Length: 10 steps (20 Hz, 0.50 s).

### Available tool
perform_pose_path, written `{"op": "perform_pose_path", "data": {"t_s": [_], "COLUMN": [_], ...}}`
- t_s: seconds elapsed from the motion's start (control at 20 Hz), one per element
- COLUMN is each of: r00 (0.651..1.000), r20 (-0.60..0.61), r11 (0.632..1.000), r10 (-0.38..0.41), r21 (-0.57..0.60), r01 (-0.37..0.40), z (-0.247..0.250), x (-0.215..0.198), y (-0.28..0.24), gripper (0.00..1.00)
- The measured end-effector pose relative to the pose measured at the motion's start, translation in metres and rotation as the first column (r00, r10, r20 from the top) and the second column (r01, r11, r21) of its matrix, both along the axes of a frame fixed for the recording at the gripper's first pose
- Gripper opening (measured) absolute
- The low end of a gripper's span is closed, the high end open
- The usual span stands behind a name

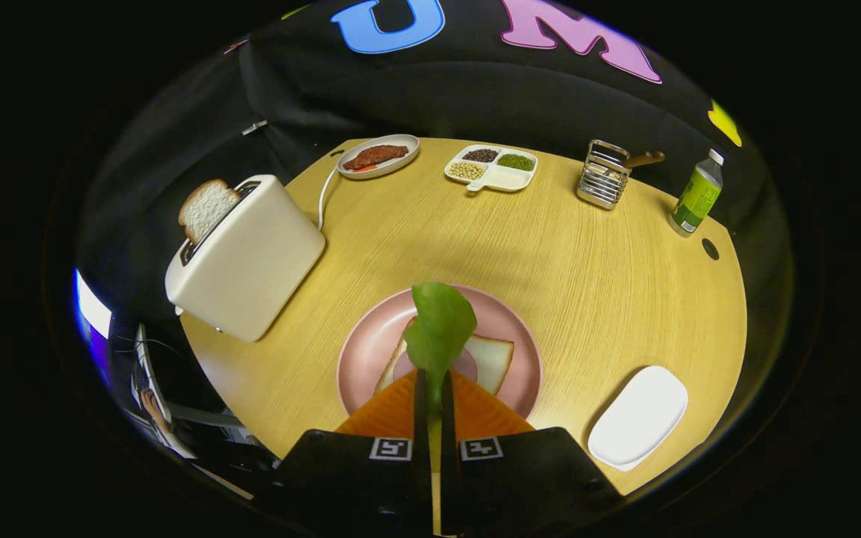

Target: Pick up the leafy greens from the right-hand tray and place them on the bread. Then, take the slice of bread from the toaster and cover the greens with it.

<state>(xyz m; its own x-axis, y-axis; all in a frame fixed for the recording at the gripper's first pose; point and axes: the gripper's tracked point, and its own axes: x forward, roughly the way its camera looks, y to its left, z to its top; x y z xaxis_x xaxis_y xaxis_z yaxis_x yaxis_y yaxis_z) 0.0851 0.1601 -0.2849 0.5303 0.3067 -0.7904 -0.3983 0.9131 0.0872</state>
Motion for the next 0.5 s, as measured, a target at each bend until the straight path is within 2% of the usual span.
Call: {"op": "perform_pose_path", "data": {"t_s": [0.05,0.1,0.45,0.5], "r00": [1.0,1.0,0.999,0.999], "r20": [-0.003,-0.008,-0.026,-0.029], "r11": [1.0,1.0,0.998,0.998], "r10": [-0.015,-0.027,-0.031,-0.029], "r21": [-0.001,-0.001,-0.052,-0.055], "r01": [0.015,0.027,0.03,0.028], "z": [-0.002,-0.004,-0.022,-0.025], "x": [0.002,0.003,0.0,-0.001], "y": [0.0,0.0,0.002,0.003], "gripper": [0.09,0.16,0.39,0.49]}}
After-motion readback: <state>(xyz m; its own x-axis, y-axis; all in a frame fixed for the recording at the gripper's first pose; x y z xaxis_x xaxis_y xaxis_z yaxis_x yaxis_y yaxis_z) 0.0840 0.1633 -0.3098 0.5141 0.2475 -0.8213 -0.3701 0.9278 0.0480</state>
